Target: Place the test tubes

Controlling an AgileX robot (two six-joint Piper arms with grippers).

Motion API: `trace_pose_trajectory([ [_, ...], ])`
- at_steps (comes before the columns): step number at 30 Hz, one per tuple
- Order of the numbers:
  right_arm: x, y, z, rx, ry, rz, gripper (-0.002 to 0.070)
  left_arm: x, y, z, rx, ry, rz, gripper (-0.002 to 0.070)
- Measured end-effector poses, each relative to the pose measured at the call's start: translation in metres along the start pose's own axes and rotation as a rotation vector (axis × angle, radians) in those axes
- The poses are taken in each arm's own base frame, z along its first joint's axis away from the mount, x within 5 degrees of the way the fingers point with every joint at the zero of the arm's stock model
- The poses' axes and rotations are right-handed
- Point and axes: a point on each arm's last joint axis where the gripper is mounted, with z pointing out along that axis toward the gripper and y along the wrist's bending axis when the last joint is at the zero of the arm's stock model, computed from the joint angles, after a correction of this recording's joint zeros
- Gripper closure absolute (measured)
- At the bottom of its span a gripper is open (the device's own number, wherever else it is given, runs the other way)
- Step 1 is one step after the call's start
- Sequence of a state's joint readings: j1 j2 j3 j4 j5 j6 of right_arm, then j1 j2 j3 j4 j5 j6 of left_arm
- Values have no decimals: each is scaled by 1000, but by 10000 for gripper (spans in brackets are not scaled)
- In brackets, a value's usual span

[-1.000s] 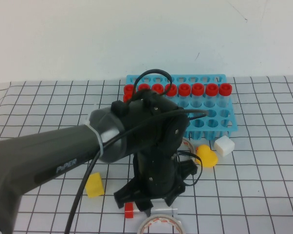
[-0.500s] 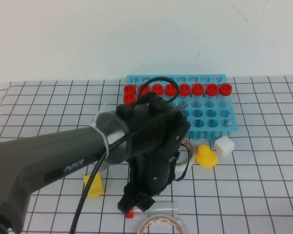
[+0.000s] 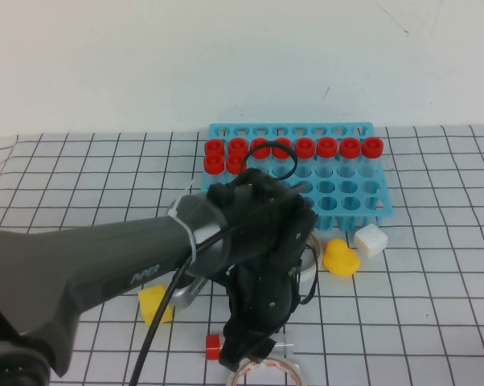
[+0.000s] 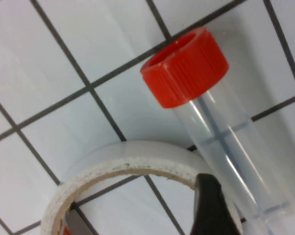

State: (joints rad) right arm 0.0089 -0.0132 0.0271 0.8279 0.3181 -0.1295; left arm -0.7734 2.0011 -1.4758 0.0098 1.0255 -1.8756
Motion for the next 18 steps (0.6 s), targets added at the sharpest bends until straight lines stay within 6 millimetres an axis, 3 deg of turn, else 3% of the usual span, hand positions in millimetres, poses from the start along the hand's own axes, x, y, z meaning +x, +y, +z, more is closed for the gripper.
trace_pose_trajectory([
  [18,0,0,0,0,0,-4,678,-17,-4,1,-9,-18,-48,401],
])
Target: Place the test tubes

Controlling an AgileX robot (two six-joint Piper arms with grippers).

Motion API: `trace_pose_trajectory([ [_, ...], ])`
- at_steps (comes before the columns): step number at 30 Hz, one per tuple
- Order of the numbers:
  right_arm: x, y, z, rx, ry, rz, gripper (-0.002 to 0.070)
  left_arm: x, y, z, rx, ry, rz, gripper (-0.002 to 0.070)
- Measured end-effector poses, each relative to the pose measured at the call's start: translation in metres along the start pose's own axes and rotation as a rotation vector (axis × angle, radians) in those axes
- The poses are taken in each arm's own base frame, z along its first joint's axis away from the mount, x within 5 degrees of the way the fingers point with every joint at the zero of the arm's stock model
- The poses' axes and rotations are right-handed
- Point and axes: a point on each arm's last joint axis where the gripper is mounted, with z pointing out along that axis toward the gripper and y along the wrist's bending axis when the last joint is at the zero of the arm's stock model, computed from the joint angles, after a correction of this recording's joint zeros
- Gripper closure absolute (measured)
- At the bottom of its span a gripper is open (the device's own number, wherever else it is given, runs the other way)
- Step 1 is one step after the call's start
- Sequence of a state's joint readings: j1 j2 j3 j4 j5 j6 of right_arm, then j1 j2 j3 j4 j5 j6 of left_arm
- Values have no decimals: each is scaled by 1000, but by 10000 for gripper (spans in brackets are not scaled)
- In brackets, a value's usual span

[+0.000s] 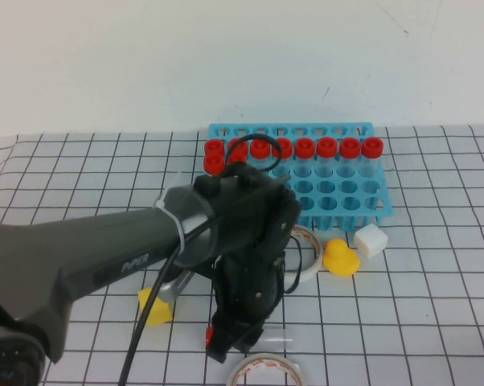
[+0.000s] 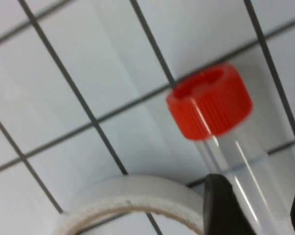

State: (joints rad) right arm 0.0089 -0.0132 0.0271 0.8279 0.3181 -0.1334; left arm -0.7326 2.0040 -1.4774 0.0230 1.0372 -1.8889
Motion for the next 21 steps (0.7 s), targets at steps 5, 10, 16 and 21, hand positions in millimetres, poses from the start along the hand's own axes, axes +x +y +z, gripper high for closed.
trace_pose_trajectory([
  [5,0,0,0,0,0,-2,678,-9,0,0,-28,-16,14,404],
  [10,0,0,0,0,0,-3,678,-10,0,0,-27,-20,77,404],
  [16,0,0,0,0,0,-6,678,-10,0,0,-24,-22,123,405],
  [21,0,0,0,0,0,-10,678,-10,0,0,-25,-22,184,405],
])
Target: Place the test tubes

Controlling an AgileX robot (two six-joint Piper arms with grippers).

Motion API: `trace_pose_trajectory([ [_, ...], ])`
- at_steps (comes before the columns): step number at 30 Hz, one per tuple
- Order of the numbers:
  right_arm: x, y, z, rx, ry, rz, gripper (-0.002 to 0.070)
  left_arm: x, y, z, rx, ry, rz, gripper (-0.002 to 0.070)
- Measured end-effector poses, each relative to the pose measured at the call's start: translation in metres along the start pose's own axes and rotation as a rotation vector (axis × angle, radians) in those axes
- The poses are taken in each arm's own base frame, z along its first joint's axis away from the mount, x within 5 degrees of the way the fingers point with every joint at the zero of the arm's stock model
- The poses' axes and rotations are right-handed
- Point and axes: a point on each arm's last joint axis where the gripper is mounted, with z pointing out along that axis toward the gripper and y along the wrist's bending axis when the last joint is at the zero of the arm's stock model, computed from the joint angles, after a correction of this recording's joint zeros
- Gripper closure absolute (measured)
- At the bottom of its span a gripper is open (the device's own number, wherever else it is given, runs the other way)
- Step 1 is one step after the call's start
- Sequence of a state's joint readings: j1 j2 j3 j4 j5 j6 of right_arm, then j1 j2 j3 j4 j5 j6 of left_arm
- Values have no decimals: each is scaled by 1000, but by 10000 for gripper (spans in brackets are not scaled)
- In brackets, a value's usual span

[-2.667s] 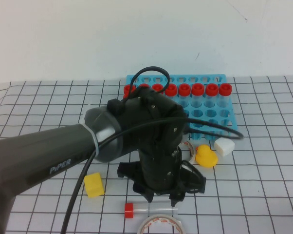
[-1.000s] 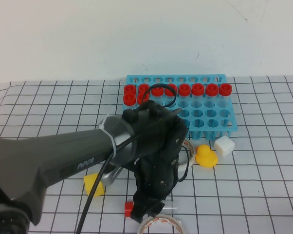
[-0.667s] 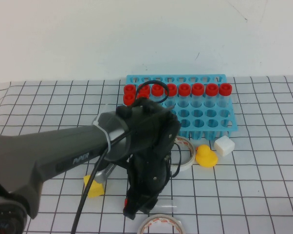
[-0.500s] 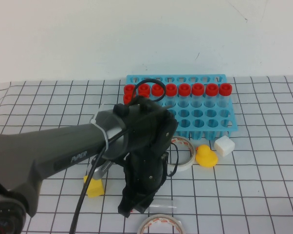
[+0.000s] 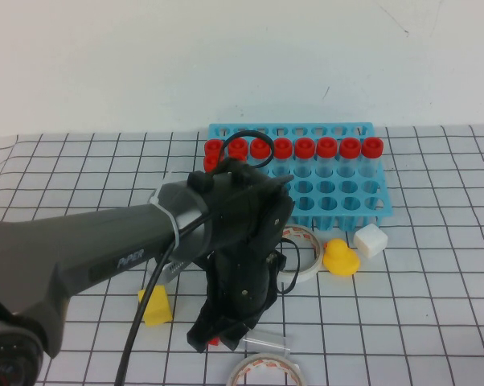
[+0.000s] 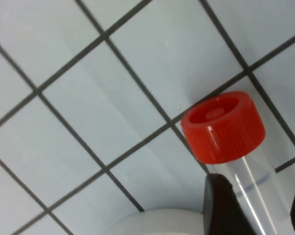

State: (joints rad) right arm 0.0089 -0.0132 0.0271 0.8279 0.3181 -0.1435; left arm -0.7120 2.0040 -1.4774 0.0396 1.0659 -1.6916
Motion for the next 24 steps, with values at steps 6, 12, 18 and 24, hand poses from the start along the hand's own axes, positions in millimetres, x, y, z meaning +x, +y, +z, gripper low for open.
trace_pose_trajectory([
  [6,0,0,0,0,0,-2,678,0,0,0,0,0,60,405],
  [12,0,0,0,0,0,-2,678,2,0,0,4,19,45,405],
  [18,0,0,0,0,0,-4,678,3,1,0,-10,35,1,405],
  [24,0,0,0,0,0,-4,678,2,2,0,-21,18,-3,405],
])
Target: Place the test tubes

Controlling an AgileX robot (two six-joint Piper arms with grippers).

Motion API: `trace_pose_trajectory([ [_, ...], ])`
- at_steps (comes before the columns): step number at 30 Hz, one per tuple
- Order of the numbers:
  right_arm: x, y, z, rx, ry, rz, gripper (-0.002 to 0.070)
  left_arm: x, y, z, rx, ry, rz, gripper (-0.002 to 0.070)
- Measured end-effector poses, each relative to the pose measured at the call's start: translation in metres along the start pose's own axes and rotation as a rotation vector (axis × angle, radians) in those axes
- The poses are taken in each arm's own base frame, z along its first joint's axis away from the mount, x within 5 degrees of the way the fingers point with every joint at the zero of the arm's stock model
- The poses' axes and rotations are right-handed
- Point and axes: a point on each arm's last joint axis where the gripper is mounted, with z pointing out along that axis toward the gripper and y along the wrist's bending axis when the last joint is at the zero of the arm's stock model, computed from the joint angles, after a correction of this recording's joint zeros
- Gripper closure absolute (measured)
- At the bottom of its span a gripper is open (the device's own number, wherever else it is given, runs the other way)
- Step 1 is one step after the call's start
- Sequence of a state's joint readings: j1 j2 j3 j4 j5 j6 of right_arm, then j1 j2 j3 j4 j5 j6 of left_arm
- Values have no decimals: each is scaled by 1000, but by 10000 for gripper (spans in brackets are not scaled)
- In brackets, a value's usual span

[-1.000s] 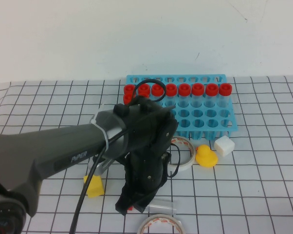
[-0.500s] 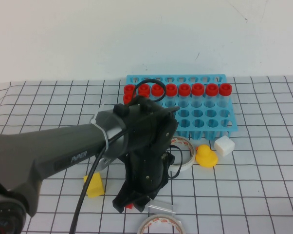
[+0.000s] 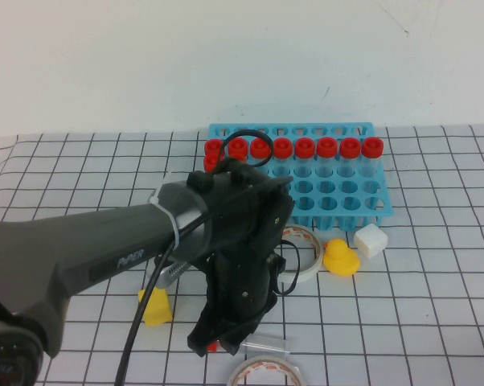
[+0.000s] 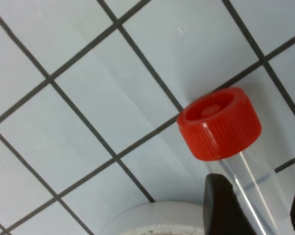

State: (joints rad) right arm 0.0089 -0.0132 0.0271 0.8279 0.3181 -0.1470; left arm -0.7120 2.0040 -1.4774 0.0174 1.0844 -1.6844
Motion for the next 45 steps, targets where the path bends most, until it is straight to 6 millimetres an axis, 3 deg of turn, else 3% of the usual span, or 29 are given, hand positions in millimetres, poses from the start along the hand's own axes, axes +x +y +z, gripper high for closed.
trace_pose_trajectory([
  [16,0,0,0,0,-3,-4,678,5,-1,9,-27,45,-109,404],
  [30,0,0,0,1,-3,-19,678,-1,-8,15,27,-17,-57,405],
  [37,0,0,0,1,-3,-19,678,-8,-29,15,240,-61,278,405],
  [45,0,0,0,1,-3,-19,678,-44,-25,13,144,-76,789,405],
])
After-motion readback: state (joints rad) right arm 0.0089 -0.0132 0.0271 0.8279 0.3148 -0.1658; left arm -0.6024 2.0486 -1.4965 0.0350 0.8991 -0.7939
